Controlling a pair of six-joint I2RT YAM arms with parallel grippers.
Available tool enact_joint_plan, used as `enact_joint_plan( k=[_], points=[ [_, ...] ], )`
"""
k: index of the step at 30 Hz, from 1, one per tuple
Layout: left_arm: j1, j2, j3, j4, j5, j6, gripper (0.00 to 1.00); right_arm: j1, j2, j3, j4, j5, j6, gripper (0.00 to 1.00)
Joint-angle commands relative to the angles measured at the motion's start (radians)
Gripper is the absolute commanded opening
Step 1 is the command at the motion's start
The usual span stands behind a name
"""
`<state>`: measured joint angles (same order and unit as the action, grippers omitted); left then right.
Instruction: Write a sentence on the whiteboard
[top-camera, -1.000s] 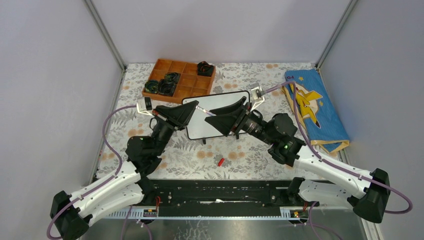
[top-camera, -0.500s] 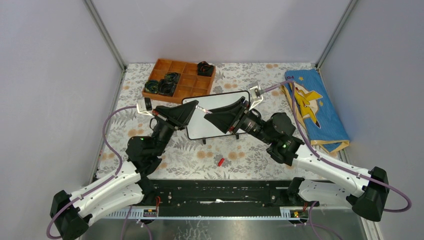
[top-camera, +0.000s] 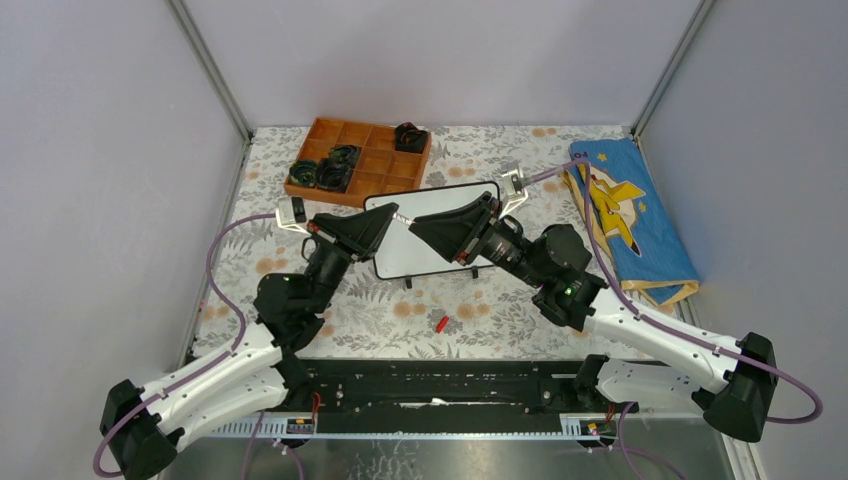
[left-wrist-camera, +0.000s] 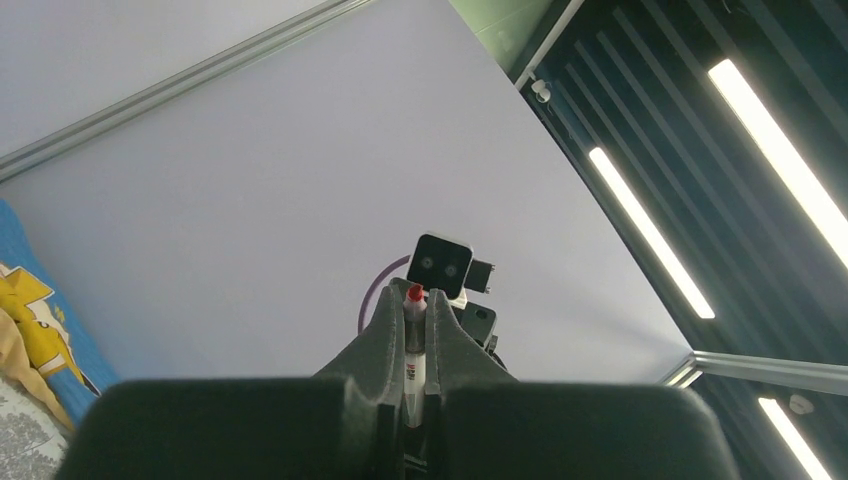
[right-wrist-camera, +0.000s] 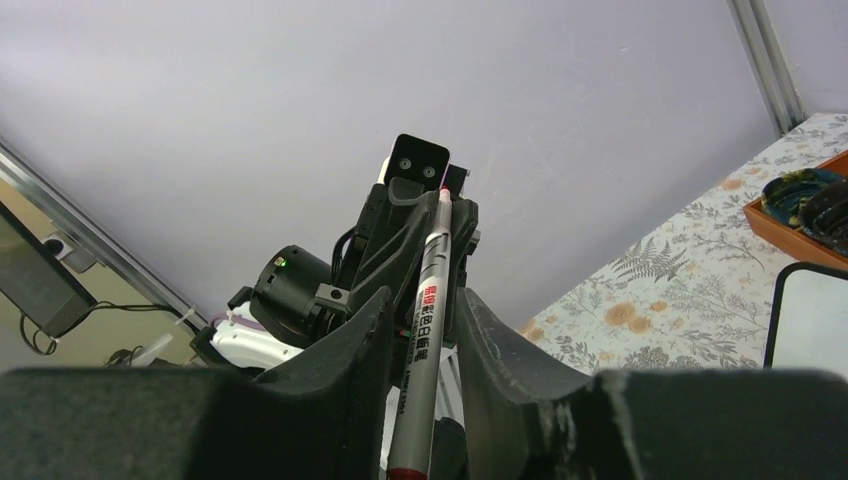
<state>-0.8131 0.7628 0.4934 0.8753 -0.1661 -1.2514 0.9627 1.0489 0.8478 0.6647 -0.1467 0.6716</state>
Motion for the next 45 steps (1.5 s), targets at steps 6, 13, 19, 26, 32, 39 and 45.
enact_joint_plan(
  k=[6,13,19,26,32,39,45],
  points=[
    [-0.011,-0.017,-0.012,0.019,-0.034,0.027,0.0,0.014,0.005,0.057,0.045,-0.004,-0.004,0.33],
    [-0.011,-0.025,-0.012,0.012,-0.041,0.032,0.0,0.016,0.006,0.055,0.042,-0.011,-0.001,0.31],
    [-0.01,-0.025,-0.016,0.015,-0.041,0.03,0.0,0.016,0.008,0.053,0.049,-0.011,-0.001,0.24],
    [-0.011,-0.035,-0.022,-0.012,-0.015,0.036,0.2,0.017,-0.009,0.055,0.022,-0.011,-0.021,0.0],
    [-0.01,-0.067,-0.016,-0.083,0.036,0.076,0.59,0.017,-0.067,0.08,-0.105,-0.024,-0.08,0.0],
    [-0.01,-0.048,-0.019,-0.054,0.104,0.076,0.6,0.018,-0.083,0.141,-0.25,-0.112,-0.131,0.0],
    [-0.011,-0.032,-0.009,-0.024,0.133,0.08,0.61,0.017,-0.075,0.171,-0.321,-0.128,-0.147,0.0]
  ],
)
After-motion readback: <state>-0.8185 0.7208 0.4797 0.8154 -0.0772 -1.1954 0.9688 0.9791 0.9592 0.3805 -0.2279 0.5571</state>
